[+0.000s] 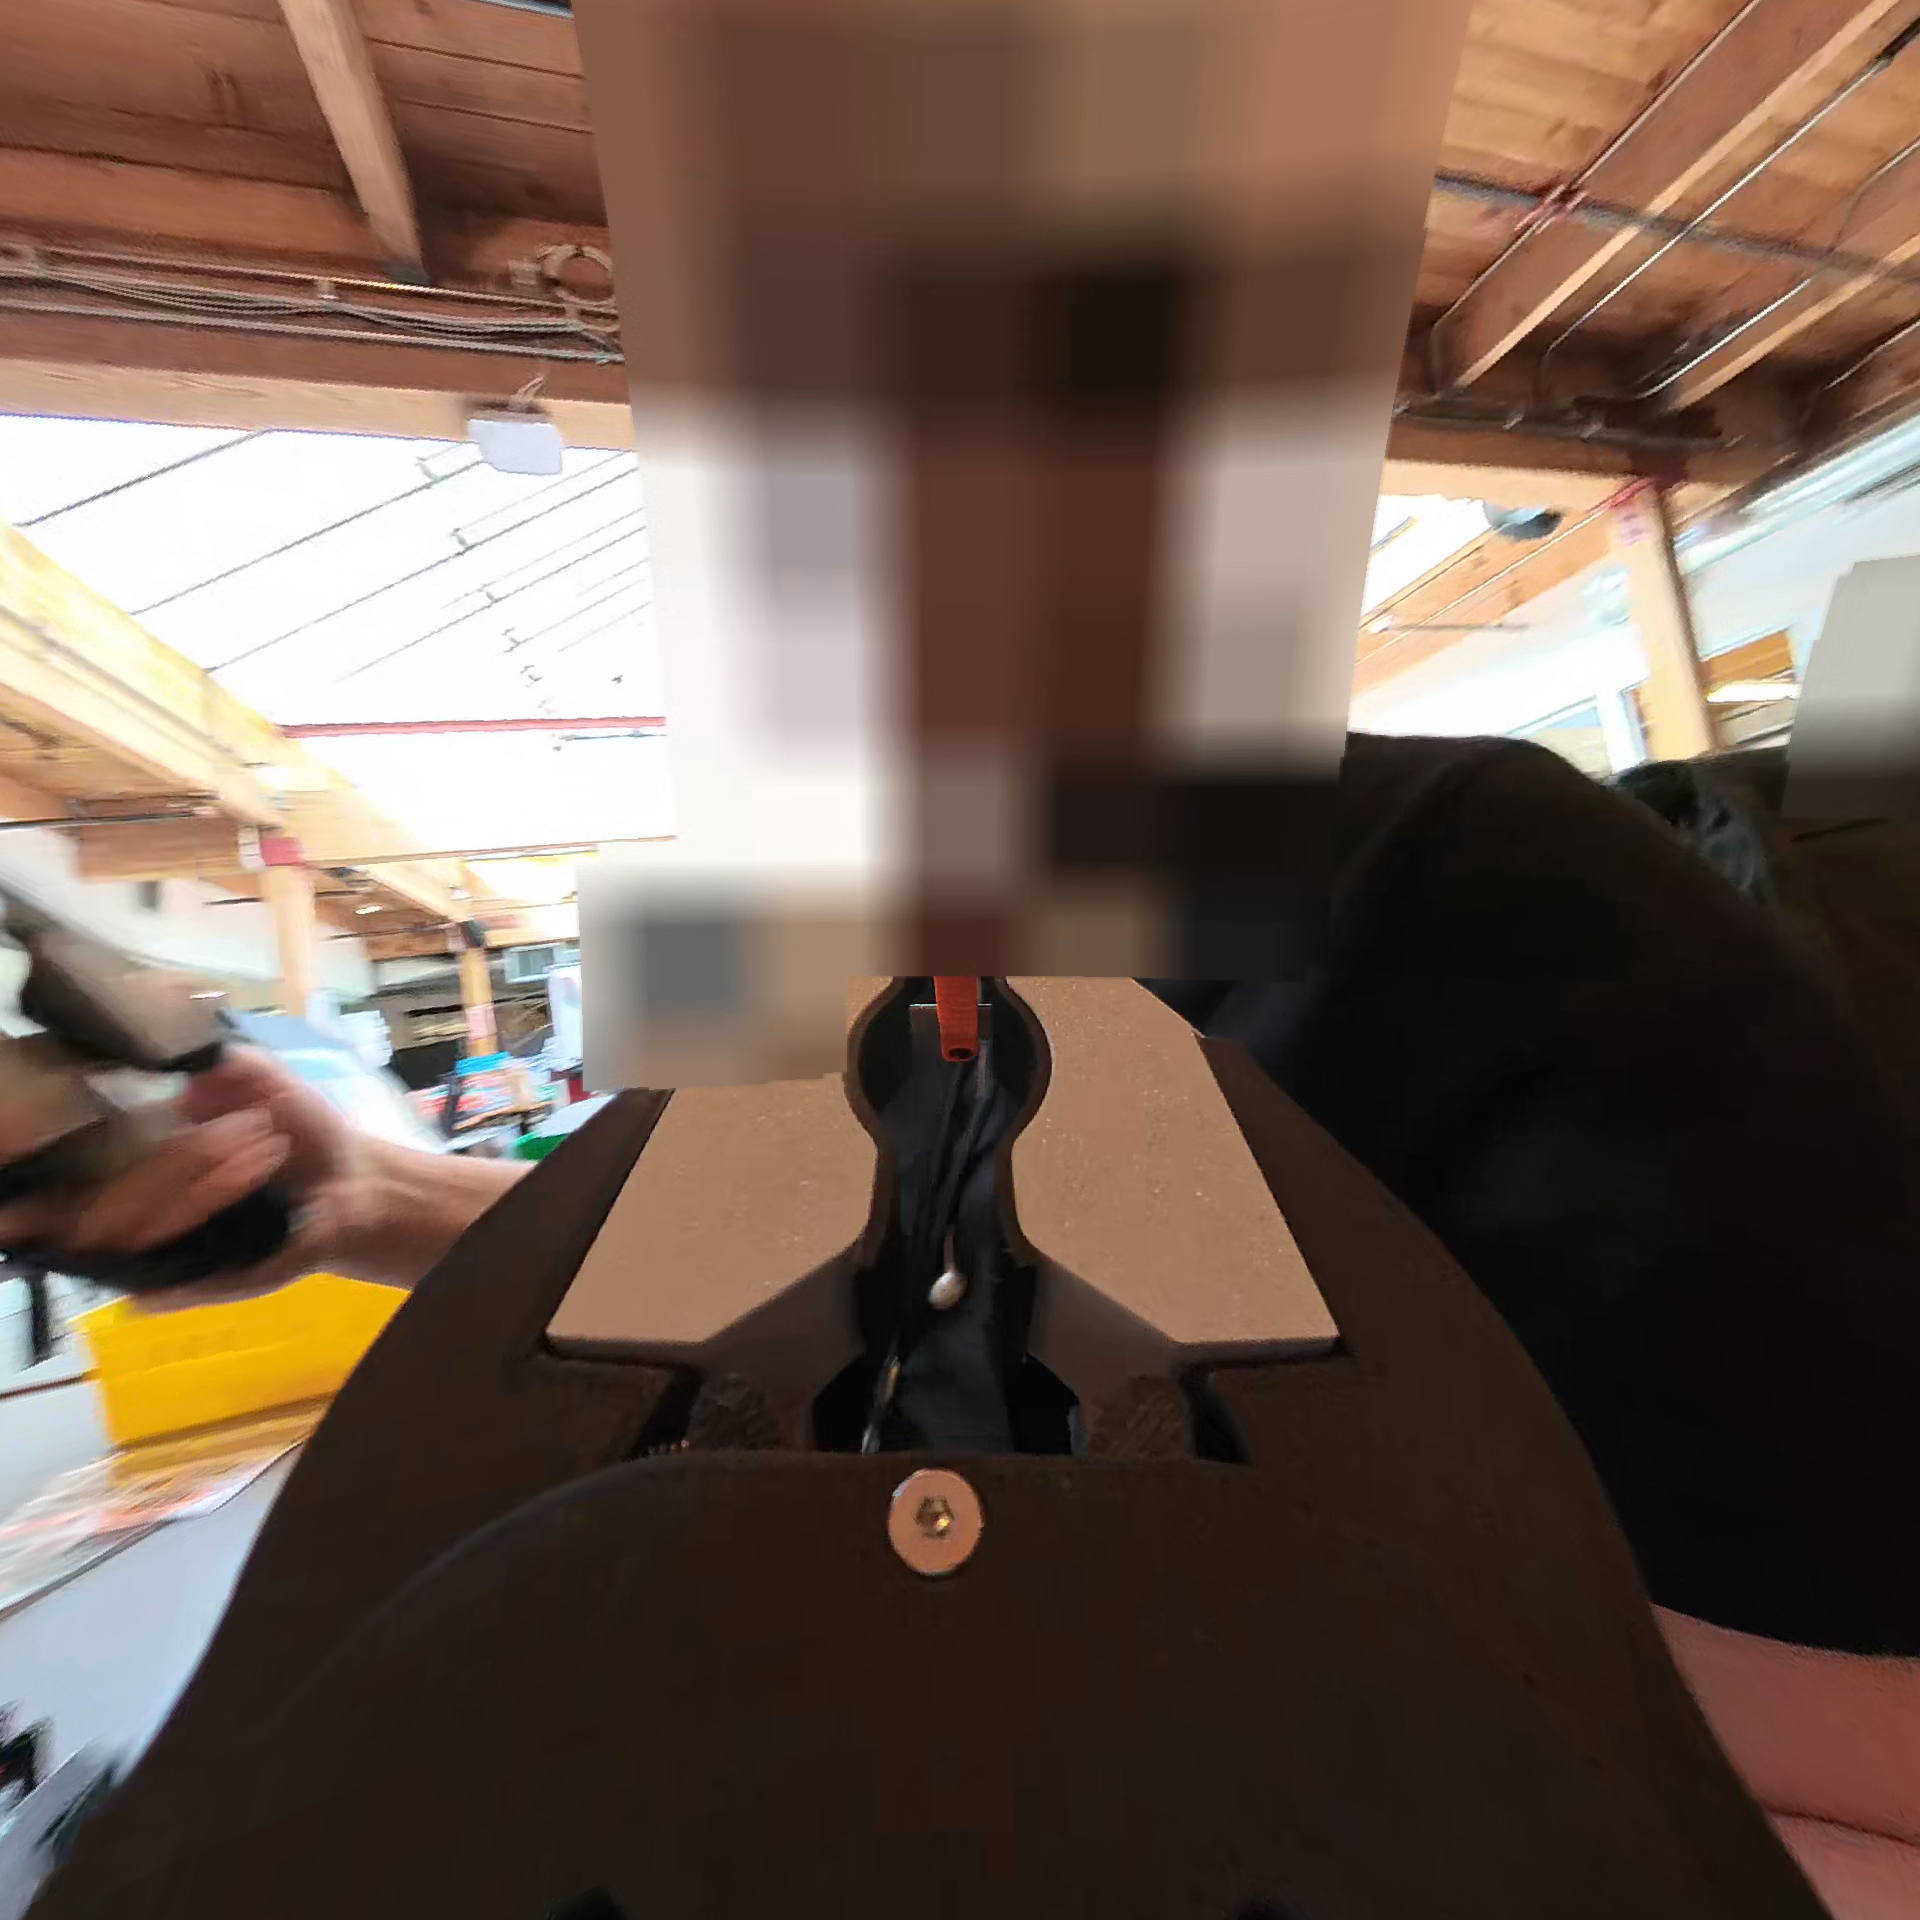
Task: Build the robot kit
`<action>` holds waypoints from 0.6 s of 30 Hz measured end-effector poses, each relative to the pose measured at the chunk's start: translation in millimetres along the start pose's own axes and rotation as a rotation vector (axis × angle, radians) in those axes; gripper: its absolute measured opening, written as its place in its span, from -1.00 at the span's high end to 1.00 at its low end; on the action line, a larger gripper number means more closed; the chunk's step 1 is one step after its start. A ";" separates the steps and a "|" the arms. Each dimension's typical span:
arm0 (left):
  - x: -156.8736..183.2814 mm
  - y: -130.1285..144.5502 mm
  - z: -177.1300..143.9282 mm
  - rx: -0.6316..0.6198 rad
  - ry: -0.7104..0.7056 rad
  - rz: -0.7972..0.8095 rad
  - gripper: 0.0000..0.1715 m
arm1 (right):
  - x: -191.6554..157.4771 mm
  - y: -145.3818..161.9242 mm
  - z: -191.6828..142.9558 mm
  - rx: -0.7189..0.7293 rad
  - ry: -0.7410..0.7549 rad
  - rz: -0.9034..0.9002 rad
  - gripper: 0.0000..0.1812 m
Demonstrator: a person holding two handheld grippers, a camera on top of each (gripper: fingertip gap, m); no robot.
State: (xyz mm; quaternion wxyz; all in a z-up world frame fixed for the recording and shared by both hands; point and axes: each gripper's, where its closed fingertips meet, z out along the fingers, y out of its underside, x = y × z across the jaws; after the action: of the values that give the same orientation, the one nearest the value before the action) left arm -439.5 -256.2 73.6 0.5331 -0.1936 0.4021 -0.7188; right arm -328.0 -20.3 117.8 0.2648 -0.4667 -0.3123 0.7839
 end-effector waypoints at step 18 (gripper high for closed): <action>12.1 -17.1 -80.2 0.078 -0.188 0.143 0.95 | 216.6 96.6 123.8 -1.012 0.136 -1.145 0.94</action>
State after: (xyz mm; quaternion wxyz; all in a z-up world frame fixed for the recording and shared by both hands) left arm -510.9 -235.7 36.9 0.6255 -0.2101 0.3351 -0.6725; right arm -542.9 38.5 -30.3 0.4023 -0.3436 -0.8093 0.2553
